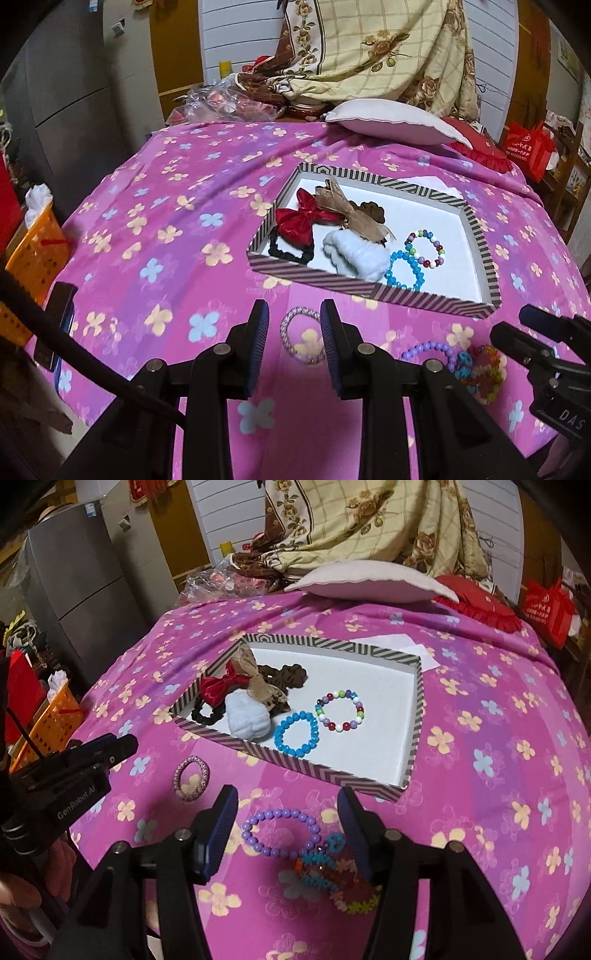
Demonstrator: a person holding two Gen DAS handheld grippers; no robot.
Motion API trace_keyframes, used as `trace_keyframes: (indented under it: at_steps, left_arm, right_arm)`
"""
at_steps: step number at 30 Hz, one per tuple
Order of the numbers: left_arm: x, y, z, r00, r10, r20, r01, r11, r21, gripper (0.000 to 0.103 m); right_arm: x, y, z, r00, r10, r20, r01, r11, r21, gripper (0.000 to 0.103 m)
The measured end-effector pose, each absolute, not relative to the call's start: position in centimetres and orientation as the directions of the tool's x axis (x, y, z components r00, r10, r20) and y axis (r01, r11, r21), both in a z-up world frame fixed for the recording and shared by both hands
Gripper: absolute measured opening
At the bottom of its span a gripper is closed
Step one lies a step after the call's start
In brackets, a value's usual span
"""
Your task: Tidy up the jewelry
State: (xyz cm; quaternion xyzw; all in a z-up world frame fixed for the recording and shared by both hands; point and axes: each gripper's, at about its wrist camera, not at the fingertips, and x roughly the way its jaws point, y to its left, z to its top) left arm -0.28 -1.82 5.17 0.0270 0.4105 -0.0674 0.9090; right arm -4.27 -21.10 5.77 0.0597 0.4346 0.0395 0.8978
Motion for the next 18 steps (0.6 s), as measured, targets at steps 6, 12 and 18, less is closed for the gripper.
trace_keyframes:
  at_steps: [6, 12, 18]
  left_arm:
    - [-1.6, -1.2, 5.0, 0.660, -0.093, -0.746, 0.134, 0.991, -0.005, 0.041]
    - [-2.3, -0.9, 4.7, 0.654, -0.095, -0.751, 0.132, 0.991, -0.010, 0.041]
    - [-2.6, -0.8, 4.6, 0.655, -0.095, -0.750, 0.132, 0.991, -0.010, 0.041]
  right_arm:
    - [-5.1, -20.5, 5.9, 0.619, 0.125, -0.776, -0.029, 0.990, 0.137, 0.061]
    - [-5.9, -20.2, 6.0, 0.624, 0.130, -0.771, -0.034, 0.990, 0.139, 0.061]
    - [-6.2, -19.8, 5.6, 0.609, 0.129, -0.782, -0.043, 0.991, 0.130, 0.062]
